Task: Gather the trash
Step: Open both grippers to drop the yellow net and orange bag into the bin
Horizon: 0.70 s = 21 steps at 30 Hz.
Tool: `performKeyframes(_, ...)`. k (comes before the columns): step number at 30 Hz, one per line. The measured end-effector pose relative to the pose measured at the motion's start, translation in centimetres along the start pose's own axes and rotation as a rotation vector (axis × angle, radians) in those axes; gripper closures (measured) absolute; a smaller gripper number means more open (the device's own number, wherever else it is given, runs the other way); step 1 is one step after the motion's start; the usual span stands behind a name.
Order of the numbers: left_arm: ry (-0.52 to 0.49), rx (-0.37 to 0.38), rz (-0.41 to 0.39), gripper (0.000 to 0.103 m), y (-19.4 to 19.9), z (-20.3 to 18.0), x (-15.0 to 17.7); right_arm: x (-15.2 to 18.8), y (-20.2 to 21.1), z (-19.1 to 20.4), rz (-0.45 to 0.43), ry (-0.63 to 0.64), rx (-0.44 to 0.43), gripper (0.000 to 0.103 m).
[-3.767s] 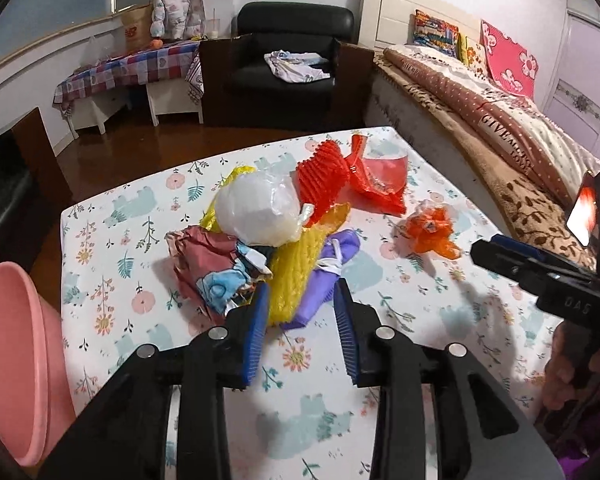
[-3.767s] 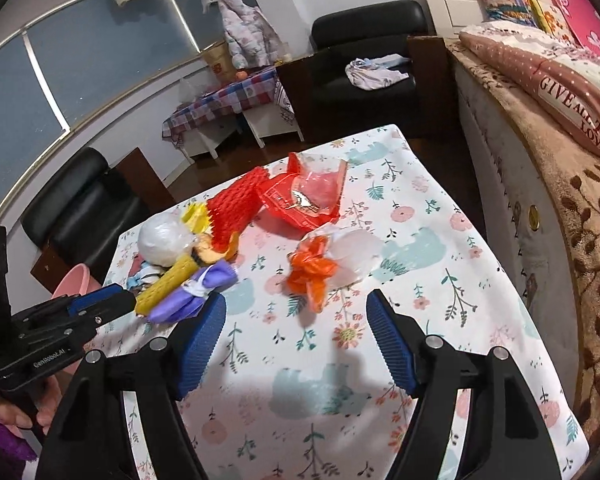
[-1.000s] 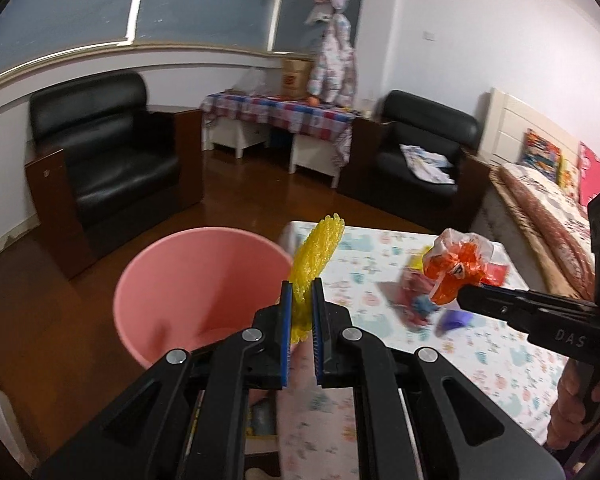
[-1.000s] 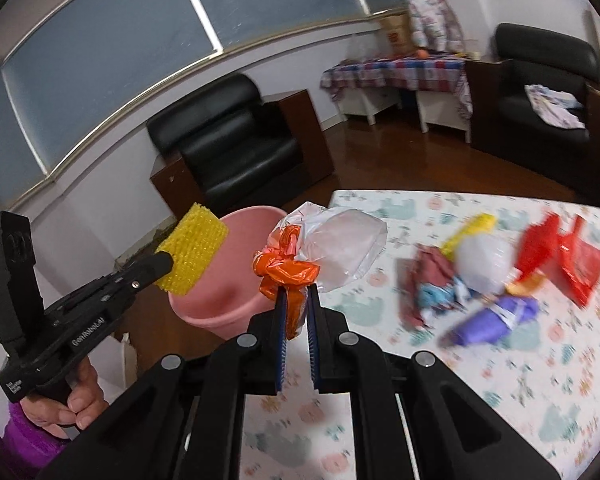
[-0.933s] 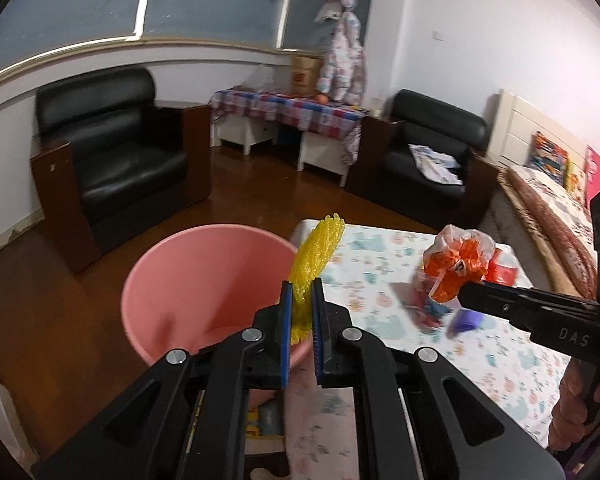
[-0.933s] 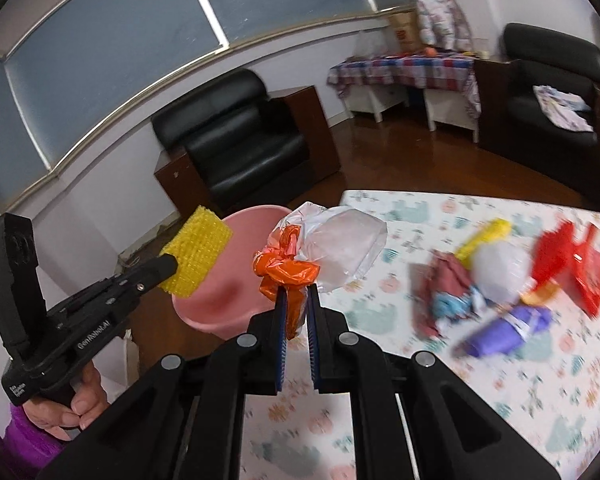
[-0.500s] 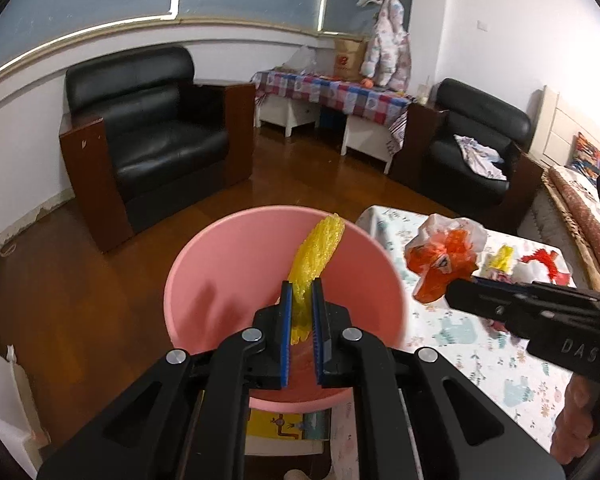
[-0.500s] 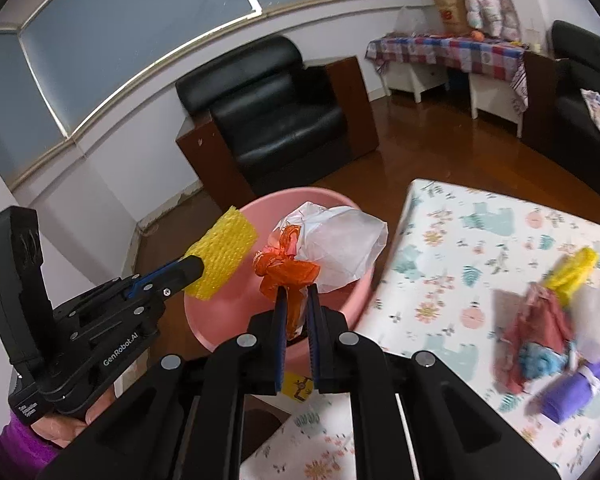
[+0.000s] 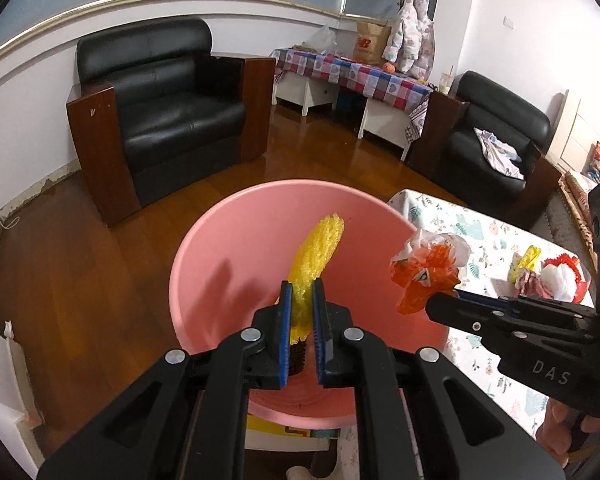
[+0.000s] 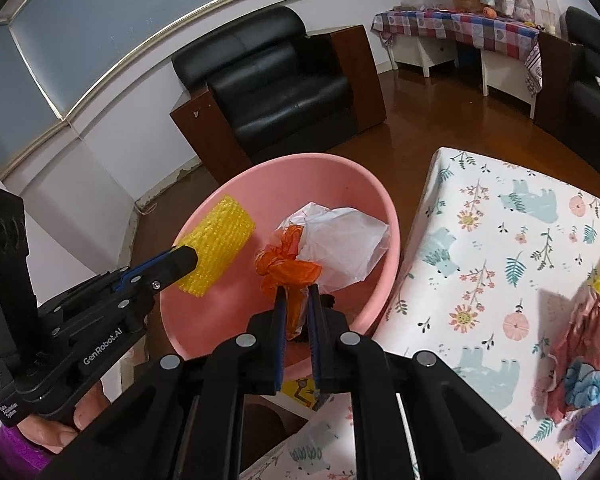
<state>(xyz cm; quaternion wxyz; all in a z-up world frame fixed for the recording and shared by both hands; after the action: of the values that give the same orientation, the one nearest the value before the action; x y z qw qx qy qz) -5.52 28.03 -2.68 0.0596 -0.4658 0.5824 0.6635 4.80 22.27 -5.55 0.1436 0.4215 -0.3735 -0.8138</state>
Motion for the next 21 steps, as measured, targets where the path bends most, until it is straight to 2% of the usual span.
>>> performKeyframes(3, 0.008, 0.0, 0.006, 0.081, -0.3, 0.5, 0.0, 0.2, -0.2, 0.4, 0.001, 0.015, 0.0, 0.083)
performKeyframes(4, 0.013, 0.005, 0.006, 0.079, -0.3, 0.5, 0.1, 0.2, -0.2, 0.5, 0.0, 0.02, -0.001, 0.075)
performKeyframes(6, 0.022, 0.01, 0.006, 0.069, -0.3, 0.7, 0.1, 0.1, -0.1, 0.5, -0.007, 0.028, 0.0, 0.066)
performKeyframes(13, 0.028, 0.03, -0.001, 0.066, 0.3, 0.8, 0.4, 0.5, 1.0, 0.2, -0.035, 0.025, 0.007, 0.06)
performKeyframes(21, 0.043, 0.073, -0.011, 0.066, 1.5, -0.3, 0.5, 2.3, 3.8, -0.7, -0.073, 0.02, 0.056, 0.055)
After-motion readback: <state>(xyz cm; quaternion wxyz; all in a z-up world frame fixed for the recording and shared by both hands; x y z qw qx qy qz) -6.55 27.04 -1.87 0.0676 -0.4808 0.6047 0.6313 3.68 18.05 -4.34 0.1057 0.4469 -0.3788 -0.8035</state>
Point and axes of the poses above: each gripper's, at about its wrist camera, not at the fingertips, and y roughly against the way its jaws point, z to its left, x to its underside, the point moved 4 cm from there along -y, roughly the way its jaws point, and after that the axes turned 2 degrees about z, right-handed, at the moved point
